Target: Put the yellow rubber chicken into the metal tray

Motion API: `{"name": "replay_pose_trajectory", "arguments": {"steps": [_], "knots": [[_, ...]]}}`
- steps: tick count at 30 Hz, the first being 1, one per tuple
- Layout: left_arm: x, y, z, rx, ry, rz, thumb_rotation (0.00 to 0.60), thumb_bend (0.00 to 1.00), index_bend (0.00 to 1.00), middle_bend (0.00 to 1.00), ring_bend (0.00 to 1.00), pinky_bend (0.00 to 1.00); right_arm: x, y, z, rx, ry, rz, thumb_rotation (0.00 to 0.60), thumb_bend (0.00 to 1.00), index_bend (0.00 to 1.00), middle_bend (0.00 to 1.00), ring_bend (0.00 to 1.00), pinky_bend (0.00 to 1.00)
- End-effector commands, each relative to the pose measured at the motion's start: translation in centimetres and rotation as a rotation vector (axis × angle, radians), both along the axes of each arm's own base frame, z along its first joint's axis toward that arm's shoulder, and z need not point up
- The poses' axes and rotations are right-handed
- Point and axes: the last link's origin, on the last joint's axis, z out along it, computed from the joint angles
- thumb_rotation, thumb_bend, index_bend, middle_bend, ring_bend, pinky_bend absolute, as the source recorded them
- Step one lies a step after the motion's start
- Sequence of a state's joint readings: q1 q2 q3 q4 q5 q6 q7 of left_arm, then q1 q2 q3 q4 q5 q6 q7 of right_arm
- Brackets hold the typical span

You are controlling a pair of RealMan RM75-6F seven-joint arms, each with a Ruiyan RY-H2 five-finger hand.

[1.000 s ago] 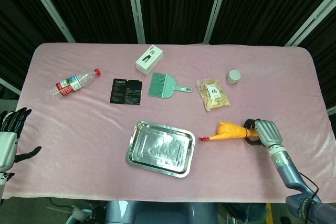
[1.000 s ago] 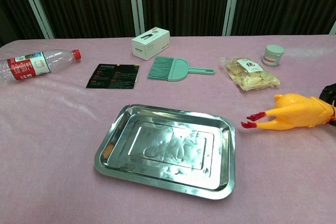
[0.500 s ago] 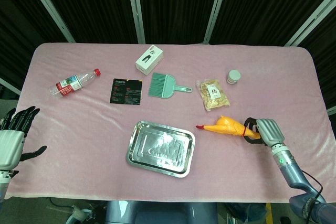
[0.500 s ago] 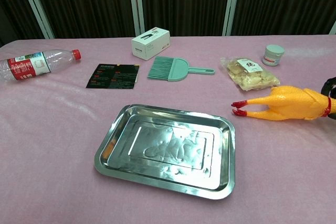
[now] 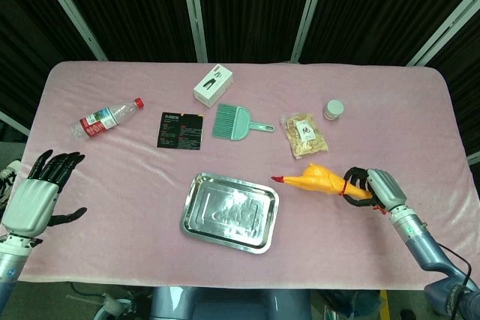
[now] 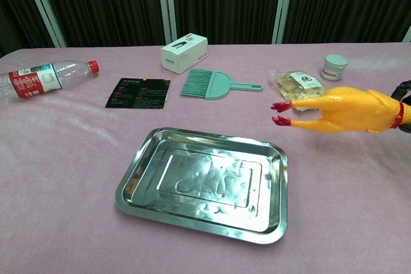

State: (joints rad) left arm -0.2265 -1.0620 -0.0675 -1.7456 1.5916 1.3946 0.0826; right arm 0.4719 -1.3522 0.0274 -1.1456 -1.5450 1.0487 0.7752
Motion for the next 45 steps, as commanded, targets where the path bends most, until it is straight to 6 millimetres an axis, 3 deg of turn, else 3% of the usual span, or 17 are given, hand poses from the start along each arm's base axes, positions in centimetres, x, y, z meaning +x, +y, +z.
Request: {"name": "replay_pose_trajectory", "arguments": {"steps": [1, 9, 18, 27, 37, 45], "knots": [[1.3, 0.8, -0.4, -0.026, -0.006, -0.048, 0.600, 0.00, 0.11, 0.12, 0.10, 0.06, 1.4, 0.1, 1.0, -0.003, -0.082, 0.032, 0.600, 0.39, 1.00, 0.77, 0.71, 0.80], [5.4, 2.6, -1.9, -0.106, -0.028, -0.145, 0.600, 0.02, 0.16, 0.16, 0.14, 0.09, 4.1, 0.4, 1.6, -0.019, -0.134, 0.101, 0.600, 0.39, 1.00, 0.77, 0.71, 0.80], [13.6, 4.4, -4.7, -0.215, -0.145, -0.250, 0.600, 0.04, 0.19, 0.19, 0.17, 0.12, 8.3, 0.7, 0.6, -0.040, -0.107, 0.182, 0.600, 0.39, 1.00, 0.77, 0.71, 0.80], [19.2, 5.6, -8.2, -0.274, -0.180, -0.255, 0.600, 0.03, 0.17, 0.18, 0.17, 0.13, 11.7, 0.5, -1.2, -0.030, -0.105, 0.216, 0.600, 0.39, 1.00, 0.77, 0.71, 0.80], [23.4, 7.1, -12.1, -0.300, -0.148, -0.224, 0.600, 0.03, 0.16, 0.17, 0.17, 0.13, 14.8, -0.3, -2.8, 0.009, -0.109, 0.239, 0.600, 0.39, 1.00, 0.77, 0.71, 0.80], [25.2, 7.5, -14.2, -0.297, -0.131, -0.199, 0.600, 0.04, 0.19, 0.19, 0.17, 0.13, 16.2, -0.9, -3.0, -0.002, -0.123, 0.238, 0.600, 0.39, 1.00, 0.77, 0.71, 0.80]]}}
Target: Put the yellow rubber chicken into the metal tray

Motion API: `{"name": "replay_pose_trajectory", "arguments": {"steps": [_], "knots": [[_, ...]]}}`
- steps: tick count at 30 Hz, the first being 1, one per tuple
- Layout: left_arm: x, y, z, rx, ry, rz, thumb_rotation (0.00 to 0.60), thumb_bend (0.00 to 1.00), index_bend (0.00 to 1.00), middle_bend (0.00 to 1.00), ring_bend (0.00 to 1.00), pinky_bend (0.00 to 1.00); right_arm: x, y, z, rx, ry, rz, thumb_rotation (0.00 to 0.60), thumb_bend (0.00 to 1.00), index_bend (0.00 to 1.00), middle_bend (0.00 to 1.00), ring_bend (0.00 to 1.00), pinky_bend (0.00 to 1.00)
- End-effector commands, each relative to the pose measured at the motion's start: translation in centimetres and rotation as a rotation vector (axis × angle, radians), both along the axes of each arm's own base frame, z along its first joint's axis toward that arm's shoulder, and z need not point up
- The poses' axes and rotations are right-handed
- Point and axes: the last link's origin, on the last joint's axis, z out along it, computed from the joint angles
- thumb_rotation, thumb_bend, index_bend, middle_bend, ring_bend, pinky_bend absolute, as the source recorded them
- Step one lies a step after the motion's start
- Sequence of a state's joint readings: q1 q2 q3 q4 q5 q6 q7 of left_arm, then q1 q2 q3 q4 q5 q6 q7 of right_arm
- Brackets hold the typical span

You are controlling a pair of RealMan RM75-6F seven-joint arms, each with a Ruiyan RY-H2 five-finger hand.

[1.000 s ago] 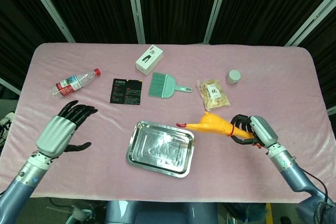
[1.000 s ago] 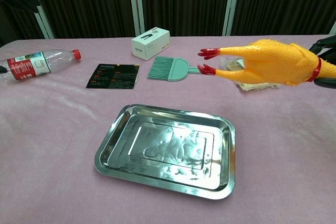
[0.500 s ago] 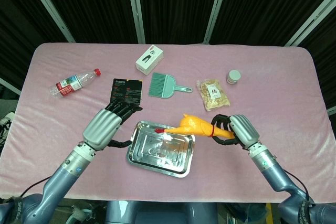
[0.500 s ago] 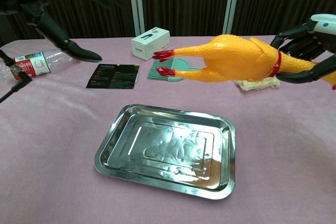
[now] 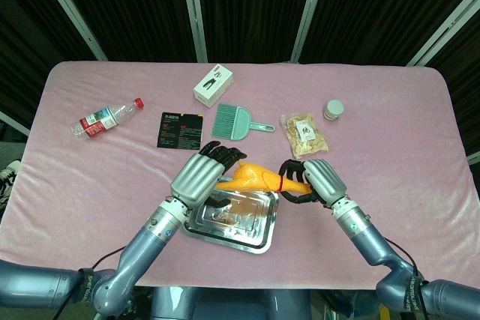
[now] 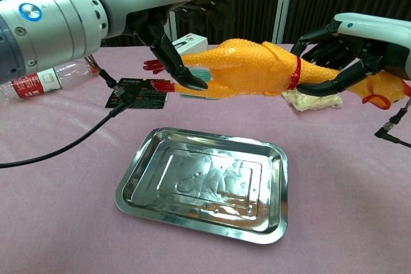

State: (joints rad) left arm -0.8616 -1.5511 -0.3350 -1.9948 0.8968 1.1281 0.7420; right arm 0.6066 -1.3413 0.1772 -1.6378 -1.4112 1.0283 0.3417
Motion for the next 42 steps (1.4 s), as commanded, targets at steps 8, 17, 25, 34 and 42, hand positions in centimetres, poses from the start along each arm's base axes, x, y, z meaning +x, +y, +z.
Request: {"name": "replay_pose_trajectory", "arguments": {"steps": [8, 17, 25, 34, 42], "knots": [[1.6, 0.2, -1.5, 0.013, -0.007, 0.011, 0.600, 0.16, 0.24, 0.23, 0.21, 0.16, 1.4, -0.4, 0.1, -0.007, -0.028, -0.001, 0.600, 0.39, 1.00, 0.77, 0.71, 0.80], [2.0, 0.1, -2.0, 0.061, -0.051, 0.026, 0.600, 0.31, 0.36, 0.37, 0.33, 0.26, 1.5, -0.4, 0.1, -0.011, -0.017, -0.003, 0.600, 0.39, 1.00, 0.77, 0.71, 0.80], [2.2, 0.4, -2.2, 0.101, -0.098, 0.032, 0.600, 0.43, 0.60, 0.63, 0.57, 0.39, 1.4, -0.4, -0.1, -0.005, -0.017, -0.013, 0.600, 0.39, 1.00, 0.77, 0.71, 0.80], [2.1, 0.6, -2.8, 0.118, -0.117, 0.037, 0.600, 0.42, 0.53, 0.60, 0.57, 0.41, 1.3, -0.5, -0.3, -0.002, -0.022, -0.020, 0.600, 0.39, 1.00, 0.77, 0.71, 0.80], [1.1, 0.5, -2.3, 0.092, -0.089, 0.030, 0.600, 0.13, 0.18, 0.30, 0.38, 0.37, 1.1, -1.1, 0.2, -0.018, -0.033, -0.038, 0.600, 0.39, 1.00, 0.77, 0.71, 0.80]]}}
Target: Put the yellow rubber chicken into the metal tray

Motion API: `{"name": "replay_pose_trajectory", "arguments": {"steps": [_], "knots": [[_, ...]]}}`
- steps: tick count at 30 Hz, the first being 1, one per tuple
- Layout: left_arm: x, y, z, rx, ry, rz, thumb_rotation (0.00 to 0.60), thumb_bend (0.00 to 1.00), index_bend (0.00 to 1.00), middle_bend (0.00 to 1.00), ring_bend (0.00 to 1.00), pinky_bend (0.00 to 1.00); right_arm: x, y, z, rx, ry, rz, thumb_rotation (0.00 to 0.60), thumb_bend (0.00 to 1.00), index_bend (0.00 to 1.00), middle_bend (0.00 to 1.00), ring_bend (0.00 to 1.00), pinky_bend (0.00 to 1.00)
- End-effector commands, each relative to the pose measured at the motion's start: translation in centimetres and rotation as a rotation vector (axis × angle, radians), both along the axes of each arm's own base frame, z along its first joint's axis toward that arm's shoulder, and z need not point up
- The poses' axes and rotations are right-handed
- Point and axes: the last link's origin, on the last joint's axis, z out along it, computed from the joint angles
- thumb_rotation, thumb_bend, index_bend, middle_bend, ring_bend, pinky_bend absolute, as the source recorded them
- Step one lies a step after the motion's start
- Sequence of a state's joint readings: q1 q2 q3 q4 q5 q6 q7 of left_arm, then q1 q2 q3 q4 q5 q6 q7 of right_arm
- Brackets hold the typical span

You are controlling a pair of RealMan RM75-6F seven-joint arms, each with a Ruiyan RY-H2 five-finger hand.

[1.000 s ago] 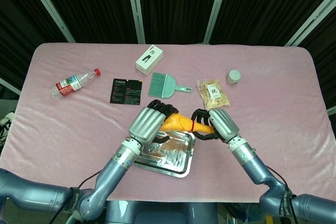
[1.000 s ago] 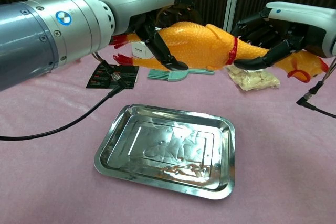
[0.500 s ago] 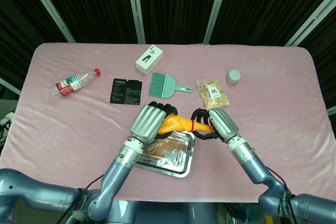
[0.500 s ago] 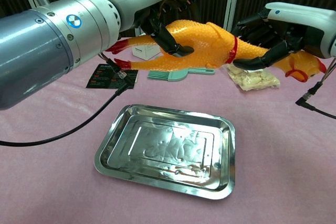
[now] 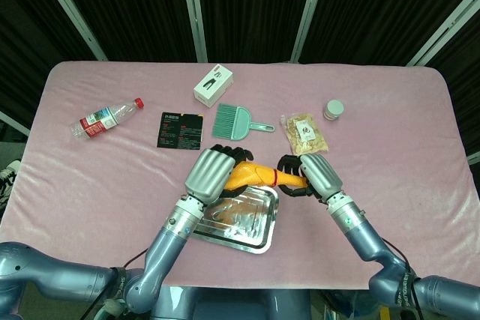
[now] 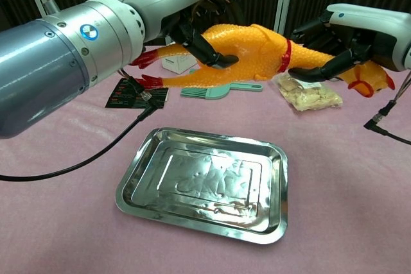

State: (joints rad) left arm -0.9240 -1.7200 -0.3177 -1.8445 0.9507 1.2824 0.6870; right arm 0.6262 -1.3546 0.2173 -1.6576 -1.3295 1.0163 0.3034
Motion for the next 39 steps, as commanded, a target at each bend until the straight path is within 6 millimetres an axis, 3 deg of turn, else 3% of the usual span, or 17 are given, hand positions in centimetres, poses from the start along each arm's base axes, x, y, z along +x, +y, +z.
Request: {"name": "replay_pose_trajectory", "arguments": {"steps": [1, 19, 24, 30, 39], "knots": [[-0.4, -0.1, 0.3, -0.003, 0.003, 0.001, 0.600, 0.11, 0.17, 0.29, 0.38, 0.37, 0.0, -0.2, 0.1, -0.003, -0.005, -0.004, 0.600, 0.39, 1.00, 0.77, 0.71, 0.80], [0.0, 0.3, 0.3, 0.010, -0.023, 0.016, 0.600, 0.11, 0.17, 0.26, 0.36, 0.37, -0.1, -0.3, 0.4, -0.010, -0.015, -0.009, 0.600, 0.39, 1.00, 0.77, 0.71, 0.80], [0.1, 0.2, 0.1, 0.008, 0.000, 0.001, 0.600, 0.19, 0.24, 0.27, 0.36, 0.37, -0.1, -0.1, 0.2, 0.000, -0.003, -0.001, 0.600, 0.39, 1.00, 0.77, 0.71, 0.80], [0.5, 0.0, -0.2, 0.014, 0.030, -0.021, 0.600, 0.36, 0.38, 0.36, 0.37, 0.37, -0.1, 0.0, -0.2, 0.024, 0.046, 0.020, 0.600, 0.39, 1.00, 0.77, 0.71, 0.80], [0.7, 0.2, -0.8, 0.040, 0.054, -0.029, 0.600, 0.47, 0.62, 0.63, 0.56, 0.42, 0.4, 0.3, -0.3, 0.033, 0.090, 0.060, 0.600, 0.39, 1.00, 0.77, 0.71, 0.81]]}}
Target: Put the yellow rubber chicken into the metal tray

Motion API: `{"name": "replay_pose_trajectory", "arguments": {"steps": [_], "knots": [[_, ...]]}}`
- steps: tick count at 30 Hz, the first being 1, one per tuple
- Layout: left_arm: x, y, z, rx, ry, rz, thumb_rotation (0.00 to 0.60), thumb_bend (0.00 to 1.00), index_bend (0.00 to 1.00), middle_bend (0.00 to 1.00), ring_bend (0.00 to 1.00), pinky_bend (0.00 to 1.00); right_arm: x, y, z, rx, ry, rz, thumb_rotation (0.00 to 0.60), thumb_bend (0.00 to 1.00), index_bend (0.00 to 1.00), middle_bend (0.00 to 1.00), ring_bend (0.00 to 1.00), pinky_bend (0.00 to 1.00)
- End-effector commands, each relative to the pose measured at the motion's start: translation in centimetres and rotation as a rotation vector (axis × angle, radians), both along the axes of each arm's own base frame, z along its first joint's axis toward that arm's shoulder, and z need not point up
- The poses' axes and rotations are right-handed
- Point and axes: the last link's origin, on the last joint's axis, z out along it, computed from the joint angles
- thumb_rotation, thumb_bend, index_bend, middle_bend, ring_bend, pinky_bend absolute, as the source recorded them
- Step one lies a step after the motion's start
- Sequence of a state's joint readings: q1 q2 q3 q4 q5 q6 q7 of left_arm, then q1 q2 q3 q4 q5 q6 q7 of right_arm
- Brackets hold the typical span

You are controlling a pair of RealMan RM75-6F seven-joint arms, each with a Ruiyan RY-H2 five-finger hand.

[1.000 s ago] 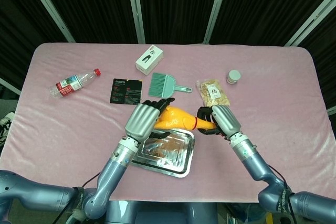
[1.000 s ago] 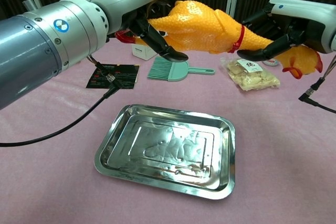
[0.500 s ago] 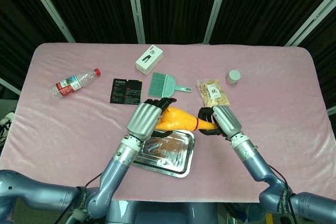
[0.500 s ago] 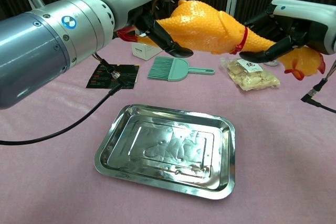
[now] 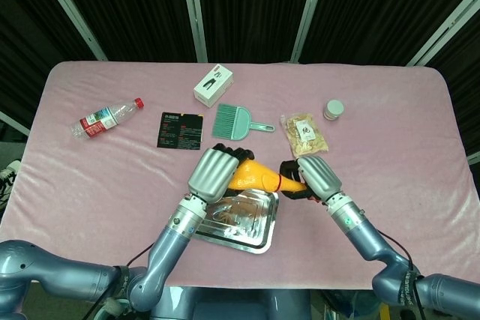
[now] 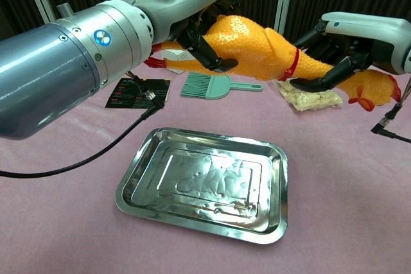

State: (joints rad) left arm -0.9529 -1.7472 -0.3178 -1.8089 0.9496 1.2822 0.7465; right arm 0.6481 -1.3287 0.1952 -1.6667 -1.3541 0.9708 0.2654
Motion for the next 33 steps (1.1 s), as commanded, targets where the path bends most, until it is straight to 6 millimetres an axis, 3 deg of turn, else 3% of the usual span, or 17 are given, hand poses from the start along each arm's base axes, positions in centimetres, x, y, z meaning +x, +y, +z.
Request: {"name": "replay_pose_trajectory", "arguments": {"steps": [1, 6, 9, 17, 33], "knots": [[0.0, 0.1, -0.1, 0.013, -0.005, 0.003, 0.600, 0.48, 0.65, 0.66, 0.59, 0.42, 0.2, 0.1, 0.0, -0.001, 0.007, 0.011, 0.600, 0.39, 1.00, 0.77, 0.71, 0.81], [-0.4, 0.3, -0.3, 0.021, -0.017, 0.018, 0.600, 0.48, 0.74, 0.75, 0.65, 0.44, 0.1, 0.0, 0.2, -0.001, 0.015, 0.014, 0.600, 0.39, 1.00, 0.77, 0.72, 0.81], [-0.6, 0.3, -0.4, 0.018, -0.022, 0.026, 0.600, 0.46, 0.72, 0.73, 0.64, 0.44, 0.2, 0.0, 0.2, 0.001, 0.018, 0.016, 0.600, 0.39, 1.00, 0.77, 0.72, 0.81], [-1.0, 0.2, -0.5, -0.018, -0.005, 0.027, 0.600, 0.29, 0.34, 0.41, 0.43, 0.41, 0.1, -0.1, 0.3, 0.010, 0.051, 0.026, 0.600, 0.39, 1.00, 0.77, 0.72, 0.81], [-1.5, 0.2, 0.1, -0.018, -0.009, 0.031, 0.600, 0.17, 0.14, 0.18, 0.22, 0.36, -0.1, -0.2, 0.4, 0.042, 0.122, 0.029, 0.600, 0.39, 1.00, 0.77, 0.72, 0.81]]}}
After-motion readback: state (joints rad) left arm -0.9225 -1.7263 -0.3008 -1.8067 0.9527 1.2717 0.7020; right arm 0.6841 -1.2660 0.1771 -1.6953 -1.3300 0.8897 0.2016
